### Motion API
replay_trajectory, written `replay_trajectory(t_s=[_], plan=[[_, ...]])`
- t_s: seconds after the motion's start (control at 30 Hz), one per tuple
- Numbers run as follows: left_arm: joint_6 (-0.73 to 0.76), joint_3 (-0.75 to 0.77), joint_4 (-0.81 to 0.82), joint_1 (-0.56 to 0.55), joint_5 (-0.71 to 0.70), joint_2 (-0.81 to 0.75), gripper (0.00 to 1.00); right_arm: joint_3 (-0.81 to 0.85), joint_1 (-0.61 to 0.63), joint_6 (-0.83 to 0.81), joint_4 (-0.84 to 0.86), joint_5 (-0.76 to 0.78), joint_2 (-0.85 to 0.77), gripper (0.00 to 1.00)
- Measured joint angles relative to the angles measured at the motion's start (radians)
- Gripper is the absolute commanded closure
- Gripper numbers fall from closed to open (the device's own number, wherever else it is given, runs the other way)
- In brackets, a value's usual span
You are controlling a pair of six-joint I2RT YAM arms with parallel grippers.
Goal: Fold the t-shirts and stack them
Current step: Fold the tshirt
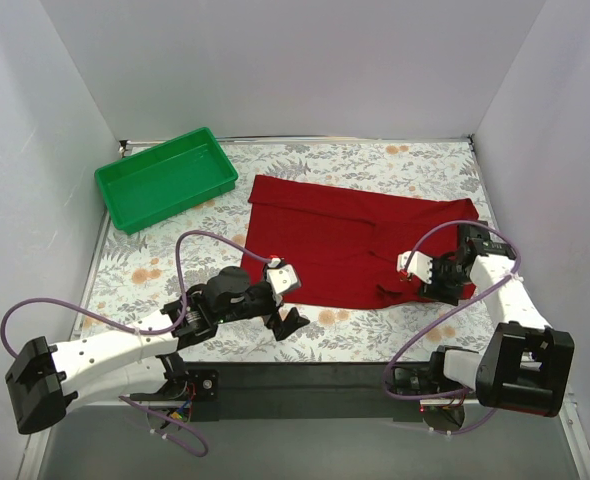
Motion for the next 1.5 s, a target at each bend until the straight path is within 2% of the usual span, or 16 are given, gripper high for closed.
replay_trajectory(t_s=[0.27,0.4,0.57,0.6,0.7,1.1,1.33,1.4,1.5], plan=[[0.011,0.01,-0.056,-0.006,-0.013,-0.041,0.16,0.037,-0.06,-0.121,0.004,0.011,0.072,0.47],[0.013,0.013,-0.068,-0.008,-0.014,-0.047,0.16,0.038,-0.06,-0.122,0.015,0.006,0.095,0.54],[0.013,0.013,-0.076,-0.012,-0.014,-0.052,0.16,0.058,-0.06,-0.104,0.03,0.0,0.129,0.79],[0.013,0.013,-0.077,-0.012,-0.014,-0.052,0.16,0.067,-0.06,-0.098,0.032,-0.002,0.132,0.88],[0.013,0.013,-0.077,-0.012,-0.014,-0.052,0.16,0.094,-0.06,-0.086,0.034,-0.01,0.132,0.99],[0.013,0.013,-0.077,-0.013,-0.014,-0.052,0.16,0.209,-0.06,0.02,-0.009,-0.054,0.171,0.99],[0.013,0.013,-0.077,-0.014,-0.014,-0.052,0.16,0.183,-0.059,0.023,-0.048,-0.04,0.221,0.93],[0.013,0.013,-0.077,-0.014,-0.014,-0.051,0.16,0.171,-0.059,0.034,-0.05,-0.038,0.237,0.85],[0.013,0.013,-0.077,-0.014,-0.014,-0.047,0.16,0.159,-0.059,0.053,-0.045,-0.036,0.25,0.82]])
